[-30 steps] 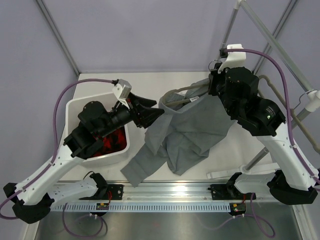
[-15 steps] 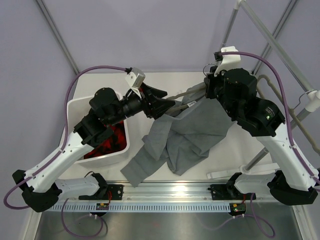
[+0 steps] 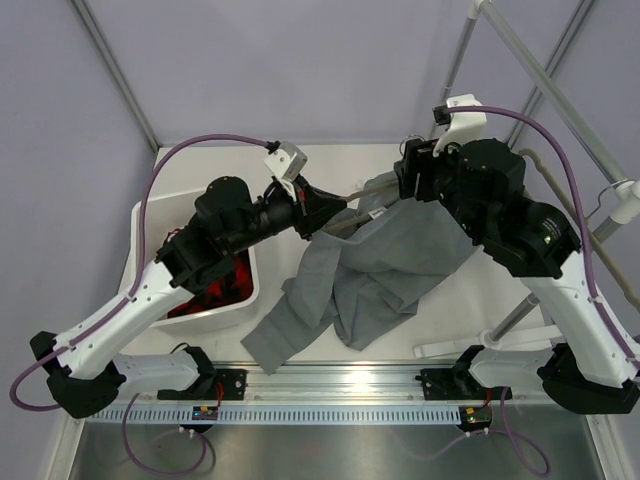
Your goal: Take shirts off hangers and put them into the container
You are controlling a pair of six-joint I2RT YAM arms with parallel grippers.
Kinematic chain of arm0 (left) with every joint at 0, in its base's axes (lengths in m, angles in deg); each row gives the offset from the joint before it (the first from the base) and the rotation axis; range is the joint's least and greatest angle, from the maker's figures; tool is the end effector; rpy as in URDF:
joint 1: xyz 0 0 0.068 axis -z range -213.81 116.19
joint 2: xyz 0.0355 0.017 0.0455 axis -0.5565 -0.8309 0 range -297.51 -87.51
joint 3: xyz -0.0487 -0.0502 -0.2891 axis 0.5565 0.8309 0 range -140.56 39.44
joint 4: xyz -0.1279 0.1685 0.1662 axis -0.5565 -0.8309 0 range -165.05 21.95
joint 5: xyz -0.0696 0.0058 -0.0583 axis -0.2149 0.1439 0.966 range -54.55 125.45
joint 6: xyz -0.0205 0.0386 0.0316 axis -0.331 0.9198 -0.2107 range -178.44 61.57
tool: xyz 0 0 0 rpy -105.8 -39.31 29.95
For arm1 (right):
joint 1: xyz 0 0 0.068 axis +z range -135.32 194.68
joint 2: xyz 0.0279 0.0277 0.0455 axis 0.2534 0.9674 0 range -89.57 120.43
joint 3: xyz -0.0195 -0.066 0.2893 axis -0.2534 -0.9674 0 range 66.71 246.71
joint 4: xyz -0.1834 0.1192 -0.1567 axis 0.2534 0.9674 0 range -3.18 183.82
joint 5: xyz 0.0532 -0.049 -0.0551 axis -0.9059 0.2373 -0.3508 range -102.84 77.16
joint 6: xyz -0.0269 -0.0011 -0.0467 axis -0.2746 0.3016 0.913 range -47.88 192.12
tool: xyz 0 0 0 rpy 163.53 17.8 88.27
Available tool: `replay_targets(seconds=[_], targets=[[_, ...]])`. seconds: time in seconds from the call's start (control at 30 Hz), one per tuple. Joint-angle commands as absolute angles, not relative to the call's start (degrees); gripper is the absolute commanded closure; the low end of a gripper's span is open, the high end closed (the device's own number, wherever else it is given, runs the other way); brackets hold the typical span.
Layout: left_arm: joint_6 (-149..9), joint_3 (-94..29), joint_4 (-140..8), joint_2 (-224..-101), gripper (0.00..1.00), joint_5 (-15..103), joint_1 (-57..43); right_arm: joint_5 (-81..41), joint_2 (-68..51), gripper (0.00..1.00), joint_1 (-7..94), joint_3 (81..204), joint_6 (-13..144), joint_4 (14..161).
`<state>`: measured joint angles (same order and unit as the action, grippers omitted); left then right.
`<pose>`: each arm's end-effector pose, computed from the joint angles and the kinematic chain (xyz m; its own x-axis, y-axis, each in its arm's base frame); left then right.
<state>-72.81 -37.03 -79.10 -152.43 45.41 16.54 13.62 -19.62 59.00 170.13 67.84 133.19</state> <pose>0.1499 -0.1906 0.4860 -0.2105 -0.1293 -0.9690 0.8428 0.4782 -0.2469 0.1557 0.1299 0.5512 -0.1828 -0.0851 -0.9795 -0.3019 0.9530 -0.0265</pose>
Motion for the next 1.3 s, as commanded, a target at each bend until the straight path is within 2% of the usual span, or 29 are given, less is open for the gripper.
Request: replay_targets(seconds=[0.0, 0.27, 0.7, 0.8, 0.83, 0.93, 1.03, 1.07, 1.13, 1.27], targets=[[-70.9, -38.9, -76.0, -149.5, 1.00, 40.9, 16.6, 11.9, -24.0, 0.33, 59.1, 172.3, 65.7, 133.3], [-71.4, -39.8, -76.7, -148.3, 1.00, 42.9, 17.2, 10.1, -29.7, 0.37, 59.1, 165.2, 61.8, 133.5], [-71.1, -40.5, -76.8, -146.9, 1.00, 43.1, 19.4, 7.5, -27.9, 0.43, 59.2, 157.3, 58.5, 129.7], [-70.7, -40.7, -76.9, -146.9, 1.00, 43.1, 19.6, 8.3, -28.0, 0.50, 59.2, 156.2, 58.5, 129.5], [-70.7, -40.8, -77.0, -146.9, 1.00, 43.1, 19.6, 9.2, -28.1, 0.55, 59.2, 156.0, 58.5, 129.6], [-70.4, -40.9, -77.5, -146.6, 1.00, 42.8, 19.8, 10.0, -28.6, 0.60, 59.3, 155.7, 58.6, 130.1], [-70.0, -40.7, -78.2, -146.0, 1.00, 42.4, 19.8, 10.8, -29.1, 0.73, 59.4, 155.7, 58.6, 130.7], [-69.7, -40.8, -78.4, -146.0, 1.00, 42.2, 19.8, 10.9, -29.4, 0.85, 59.4, 155.7, 58.5, 130.9], [-69.3, -40.8, -79.6, -145.7, 1.00, 41.4, 19.7, 11.3, -29.5, 0.98, 59.4, 155.7, 58.6, 131.3], [-68.2, -41.3, -84.0, -143.6, 1.00, 40.7, 19.7, 15.7, -29.5, 1.00, 59.4, 156.3, 58.8, 132.9]])
